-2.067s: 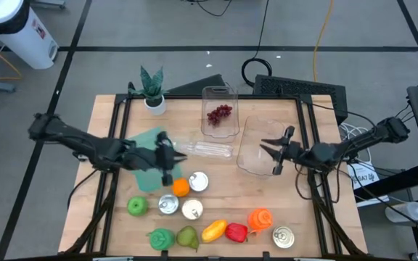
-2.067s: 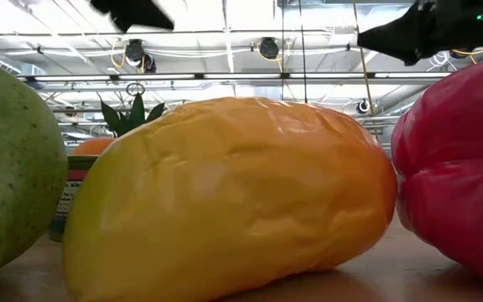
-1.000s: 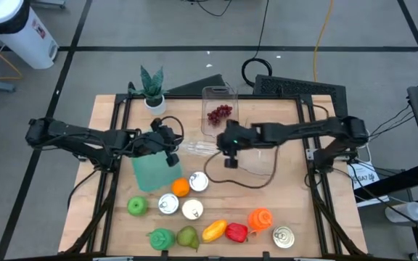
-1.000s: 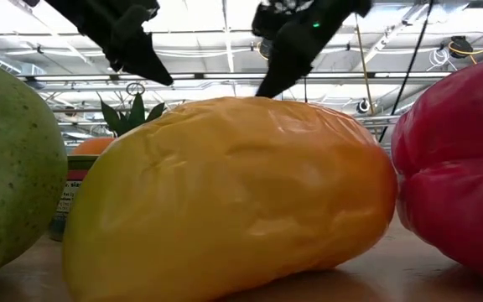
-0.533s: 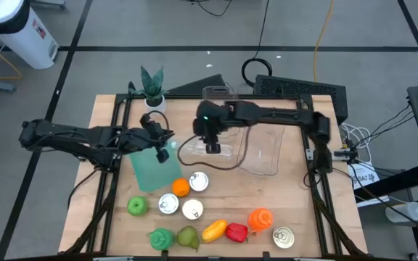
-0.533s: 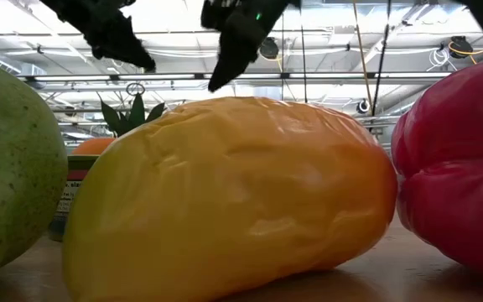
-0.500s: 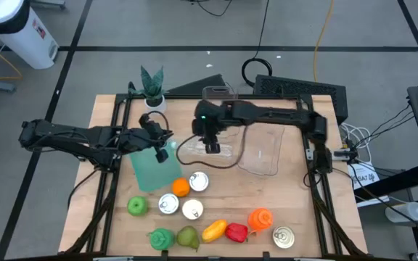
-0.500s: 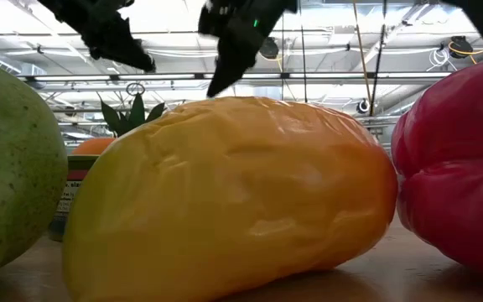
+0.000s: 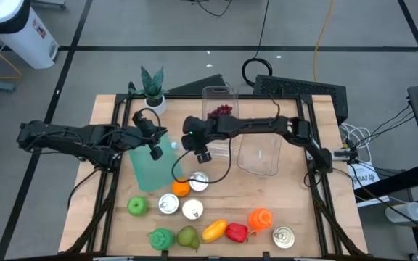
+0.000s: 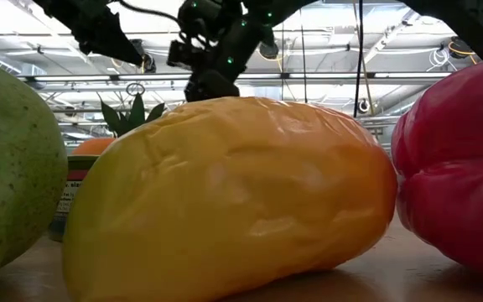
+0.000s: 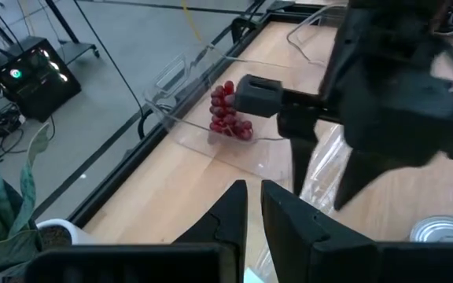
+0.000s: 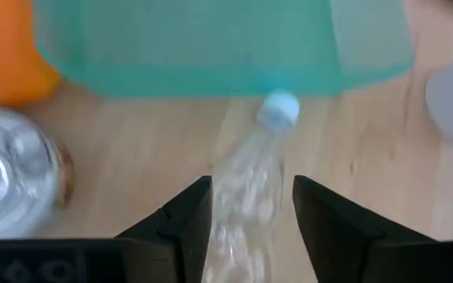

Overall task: Pick & Place Food Item
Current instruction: Put the transparent water bottle into the right transparent bin

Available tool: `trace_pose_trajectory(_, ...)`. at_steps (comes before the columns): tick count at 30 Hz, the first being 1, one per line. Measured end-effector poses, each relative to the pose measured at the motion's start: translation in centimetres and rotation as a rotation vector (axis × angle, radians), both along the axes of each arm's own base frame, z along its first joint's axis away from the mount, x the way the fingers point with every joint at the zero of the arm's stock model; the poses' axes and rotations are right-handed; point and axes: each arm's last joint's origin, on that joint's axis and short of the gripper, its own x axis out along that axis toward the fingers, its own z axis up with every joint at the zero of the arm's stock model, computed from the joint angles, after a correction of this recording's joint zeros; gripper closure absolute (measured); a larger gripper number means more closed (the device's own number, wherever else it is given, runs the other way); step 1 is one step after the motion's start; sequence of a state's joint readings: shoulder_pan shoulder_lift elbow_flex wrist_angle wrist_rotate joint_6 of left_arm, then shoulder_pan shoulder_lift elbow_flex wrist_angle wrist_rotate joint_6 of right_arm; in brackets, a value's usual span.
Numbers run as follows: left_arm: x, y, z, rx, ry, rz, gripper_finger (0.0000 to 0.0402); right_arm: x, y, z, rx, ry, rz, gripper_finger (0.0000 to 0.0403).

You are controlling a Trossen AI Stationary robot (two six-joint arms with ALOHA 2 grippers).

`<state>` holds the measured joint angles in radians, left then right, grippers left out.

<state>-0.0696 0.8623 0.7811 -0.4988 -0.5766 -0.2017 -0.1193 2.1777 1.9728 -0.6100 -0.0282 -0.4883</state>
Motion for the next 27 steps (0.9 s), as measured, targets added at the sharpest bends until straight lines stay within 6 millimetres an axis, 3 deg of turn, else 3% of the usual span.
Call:
trace_pose_trajectory(6,0.0,0.0,0.0,0.004,0.006,-0.004,0.0350,0.4,-0.7,0.4,0.025,-0.065,-0.053,0.0212)
trace_pose_trajectory(13,0.0,0.0,-0.1,0.011,0.016,-0.009,0.0350,0.5,-1.9,-1.9,0.054,-0.015,-0.108,0.0191)
trace_pose_trajectory(27,-0.1,0.0,-0.2,0.012,0.034,-0.010,0.0350,-0.9,-2.5,-5.2,0.104,0.043,-0.162,0.0194)
